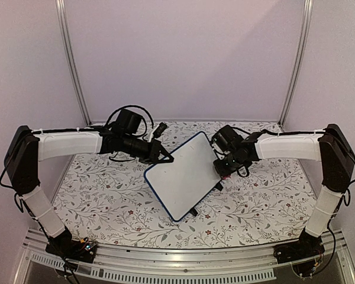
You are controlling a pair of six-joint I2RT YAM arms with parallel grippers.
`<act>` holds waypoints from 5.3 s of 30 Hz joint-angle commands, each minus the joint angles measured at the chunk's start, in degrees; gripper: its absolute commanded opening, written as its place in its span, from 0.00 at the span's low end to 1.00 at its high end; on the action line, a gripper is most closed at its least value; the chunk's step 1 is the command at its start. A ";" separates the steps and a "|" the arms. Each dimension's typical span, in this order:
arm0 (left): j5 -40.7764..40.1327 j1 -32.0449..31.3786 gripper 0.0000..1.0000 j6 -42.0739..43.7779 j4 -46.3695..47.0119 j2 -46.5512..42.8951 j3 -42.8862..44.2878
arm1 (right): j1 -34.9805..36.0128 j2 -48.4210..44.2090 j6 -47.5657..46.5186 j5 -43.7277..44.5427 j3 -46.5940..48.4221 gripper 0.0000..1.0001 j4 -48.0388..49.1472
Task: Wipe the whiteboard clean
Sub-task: Erase the whiteboard at the center of the board.
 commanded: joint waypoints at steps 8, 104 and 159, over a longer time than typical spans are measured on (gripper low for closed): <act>2.33 0.43 0.00 0.24 1.91 0.67 -0.58 | -0.26 -1.20 1.87 0.92 -0.93 0.24 2.35; 2.93 -0.13 0.00 -0.21 2.80 -0.77 -1.09 | -1.06 1.14 2.55 -1.69 2.57 0.24 1.44; 3.41 -0.05 0.00 -0.12 2.93 -0.44 -1.02 | 2.69 8.19 -4.76 0.53 18.99 0.25 2.53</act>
